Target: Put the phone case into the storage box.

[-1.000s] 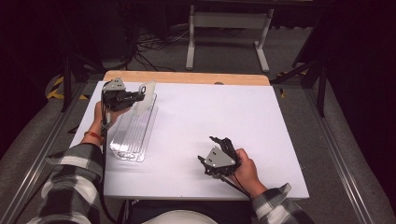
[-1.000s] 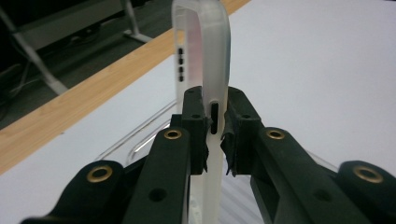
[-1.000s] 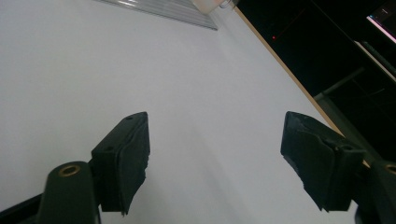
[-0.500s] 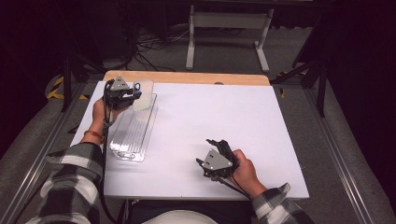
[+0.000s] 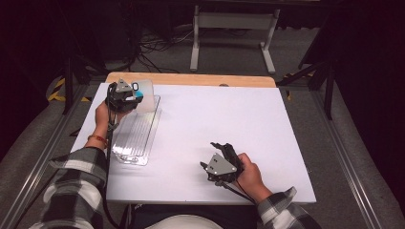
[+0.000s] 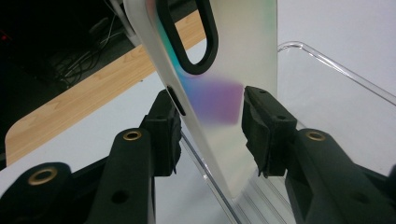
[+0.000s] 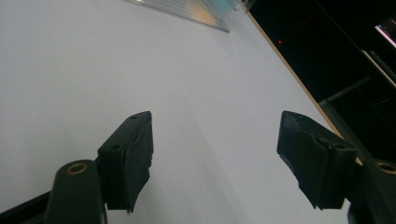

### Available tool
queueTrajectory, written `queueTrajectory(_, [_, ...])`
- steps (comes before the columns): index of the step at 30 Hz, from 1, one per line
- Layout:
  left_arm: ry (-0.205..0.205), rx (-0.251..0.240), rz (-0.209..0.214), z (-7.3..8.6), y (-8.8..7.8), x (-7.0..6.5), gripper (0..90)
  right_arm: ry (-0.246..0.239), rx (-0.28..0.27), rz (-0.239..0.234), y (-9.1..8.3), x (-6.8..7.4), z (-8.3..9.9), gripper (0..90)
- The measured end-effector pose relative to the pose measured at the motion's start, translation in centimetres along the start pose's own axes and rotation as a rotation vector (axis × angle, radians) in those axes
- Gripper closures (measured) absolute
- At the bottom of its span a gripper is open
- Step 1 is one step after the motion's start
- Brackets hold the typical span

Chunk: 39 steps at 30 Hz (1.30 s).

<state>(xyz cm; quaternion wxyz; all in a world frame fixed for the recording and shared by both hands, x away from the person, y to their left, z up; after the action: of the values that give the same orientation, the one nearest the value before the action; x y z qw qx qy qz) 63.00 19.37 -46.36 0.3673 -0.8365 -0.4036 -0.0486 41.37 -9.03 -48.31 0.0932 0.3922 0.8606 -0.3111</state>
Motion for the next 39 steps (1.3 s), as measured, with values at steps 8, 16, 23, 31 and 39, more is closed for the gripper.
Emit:
queueTrajectory(8, [-0.024, 0.02, -0.016, 0.6, 0.3, 0.1, 58.5, 0.012, -0.005, 0.008, 0.0, -0.2, 0.0, 27.6])
queueTrajectory(16, [-0.032, 0.022, -0.02, 0.6, 0.2, 0.1, 59.8, 0.009, -0.007, 0.005, -0.1, -0.2, -0.1, 27.5])
queueTrajectory(23, [-0.035, 0.014, -0.031, 0.5, 0.1, 0.1, 58.9, 0.005, 0.0, 0.009, 0.0, -0.2, 0.1, 26.7])
queueTrajectory(31, [-0.039, -0.009, -0.048, 0.3, -0.4, 0.1, 57.9, 0.025, -0.017, 0.014, -0.2, -0.8, -0.1, 26.7])
queueTrajectory(39, [-0.063, -0.04, -0.042, 0.2, -0.8, 0.1, 57.1, 0.044, -0.022, 0.019, -0.3, -1.2, -0.1, 26.2])
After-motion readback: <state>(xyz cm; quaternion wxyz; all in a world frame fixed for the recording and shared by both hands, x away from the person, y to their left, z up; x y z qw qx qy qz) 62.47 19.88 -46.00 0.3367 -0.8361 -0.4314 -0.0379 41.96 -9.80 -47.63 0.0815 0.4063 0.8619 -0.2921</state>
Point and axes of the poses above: each handheld gripper's, and its own axes: y roughly forward along the jaws, z roughly out of its underside, x roughly to its left, the point moved 10 cm from there along y, roughly forward along the jaws, and after that the axes turned 13 degrees about y, right-handed, at the moved point
